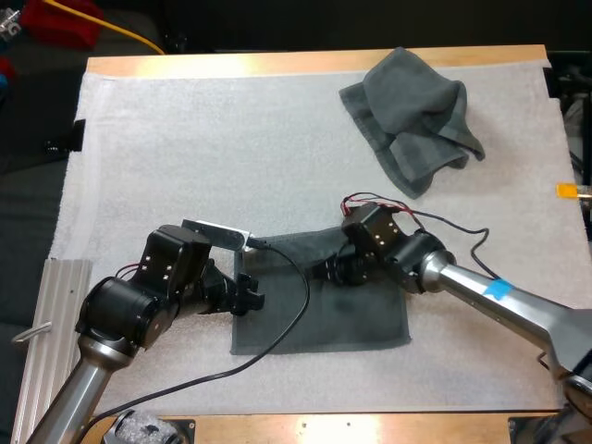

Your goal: Pick towel from pile, fold and stack

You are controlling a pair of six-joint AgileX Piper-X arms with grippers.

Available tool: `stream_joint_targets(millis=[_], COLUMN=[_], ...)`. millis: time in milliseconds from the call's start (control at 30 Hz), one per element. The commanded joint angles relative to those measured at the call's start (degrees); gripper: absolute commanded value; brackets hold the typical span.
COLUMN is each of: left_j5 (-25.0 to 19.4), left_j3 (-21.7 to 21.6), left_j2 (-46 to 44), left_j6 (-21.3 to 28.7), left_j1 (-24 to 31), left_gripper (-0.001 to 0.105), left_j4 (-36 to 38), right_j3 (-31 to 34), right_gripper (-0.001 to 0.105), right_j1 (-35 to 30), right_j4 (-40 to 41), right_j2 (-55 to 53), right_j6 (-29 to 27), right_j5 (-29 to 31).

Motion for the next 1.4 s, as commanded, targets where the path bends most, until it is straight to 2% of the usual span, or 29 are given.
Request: stream_joint_targets(millis=[0,167,467,833,933,1100,1200,1367], left_j5=[-0.93,-0.93,-0.93,-0.93,-0.93,-0.5,-0.35,-0.39], left_j3=[-0.17,-0.17,-0.17,-0.17,-0.17,-0.17,-0.17,-0.17], left_j2=[-0.46,-0.54,-0.54,-0.54,-0.54,-0.54,-0.54,-0.76], left_j6=[-0.1,-0.1,-0.1,0.74,1.19,1.19,1.19,1.19], left_j1=[-0.28,-0.28,-0.28,-0.28,-0.28,-0.28,-0.28,-0.28], left_gripper=[0.069,0.069,0.069,0.069,0.069,0.069,0.069,0.069], left_j4=[0.82,1.99,2.93,3.88,4.15,4.13,4.54,7.01], right_j3=[-0.36,-1.36,-8.37,-14.79,-16.07,-16.41,-16.41,-16.41], right_gripper=[0.0,0.0,0.0,0.001,0.012,0.051,0.066,0.067], right_j1=[-0.19,-0.19,-0.31,-4.06,-5.65,-6.4,-6.4,-6.4], right_j4=[-1.15,-2.92,-2.98,-8.73,-6.99,-2.82,0.16,7.29], right_j2=[0.39,2.72,8.48,10.41,9.52,4.92,1.12,-4.72], right_j6=[0.06,0.17,1.0,1.99,4.04,2.0,-0.21,-2.26], right_j5=[-0.58,-0.04,0.41,8.4,7.3,7.64,7.64,8.04])
